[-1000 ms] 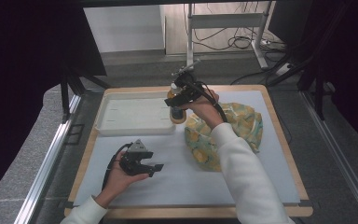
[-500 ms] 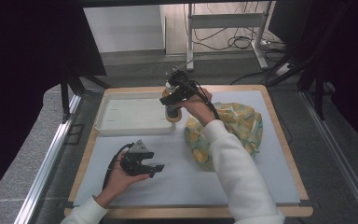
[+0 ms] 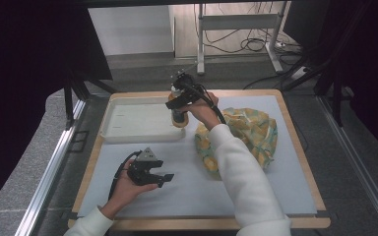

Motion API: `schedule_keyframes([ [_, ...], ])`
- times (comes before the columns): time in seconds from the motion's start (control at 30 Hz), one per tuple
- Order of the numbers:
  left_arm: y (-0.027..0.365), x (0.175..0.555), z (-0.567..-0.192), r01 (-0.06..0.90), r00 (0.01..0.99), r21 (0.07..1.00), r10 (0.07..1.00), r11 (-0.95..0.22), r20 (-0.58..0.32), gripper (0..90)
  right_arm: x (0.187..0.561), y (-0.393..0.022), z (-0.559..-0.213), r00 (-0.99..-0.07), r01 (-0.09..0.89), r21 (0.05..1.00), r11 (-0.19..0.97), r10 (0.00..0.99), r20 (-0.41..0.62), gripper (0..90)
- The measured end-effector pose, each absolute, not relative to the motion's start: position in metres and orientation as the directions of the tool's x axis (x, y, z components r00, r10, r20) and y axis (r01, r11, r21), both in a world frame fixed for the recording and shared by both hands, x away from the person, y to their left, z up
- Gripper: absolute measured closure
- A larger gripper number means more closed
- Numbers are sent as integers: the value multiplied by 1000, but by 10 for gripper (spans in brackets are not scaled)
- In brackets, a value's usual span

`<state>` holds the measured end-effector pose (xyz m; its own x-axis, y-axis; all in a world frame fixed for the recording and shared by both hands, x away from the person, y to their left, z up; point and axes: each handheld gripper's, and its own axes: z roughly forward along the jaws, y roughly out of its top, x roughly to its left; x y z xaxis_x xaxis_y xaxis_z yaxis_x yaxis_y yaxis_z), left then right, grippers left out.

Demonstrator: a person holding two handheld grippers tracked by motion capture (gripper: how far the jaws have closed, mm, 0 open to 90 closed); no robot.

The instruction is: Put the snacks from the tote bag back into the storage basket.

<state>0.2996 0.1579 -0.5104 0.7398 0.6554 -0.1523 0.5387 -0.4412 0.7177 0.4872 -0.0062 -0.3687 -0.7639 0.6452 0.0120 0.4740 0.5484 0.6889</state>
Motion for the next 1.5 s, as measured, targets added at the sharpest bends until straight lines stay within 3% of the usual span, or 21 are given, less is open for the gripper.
schedule_keyframes([
  [1.5, 158, 300, -510, 534, 751, 711, 643, -457, -150, 313, 506, 30, -427, -772, 505, 625, 595, 635, 18, 299],
])
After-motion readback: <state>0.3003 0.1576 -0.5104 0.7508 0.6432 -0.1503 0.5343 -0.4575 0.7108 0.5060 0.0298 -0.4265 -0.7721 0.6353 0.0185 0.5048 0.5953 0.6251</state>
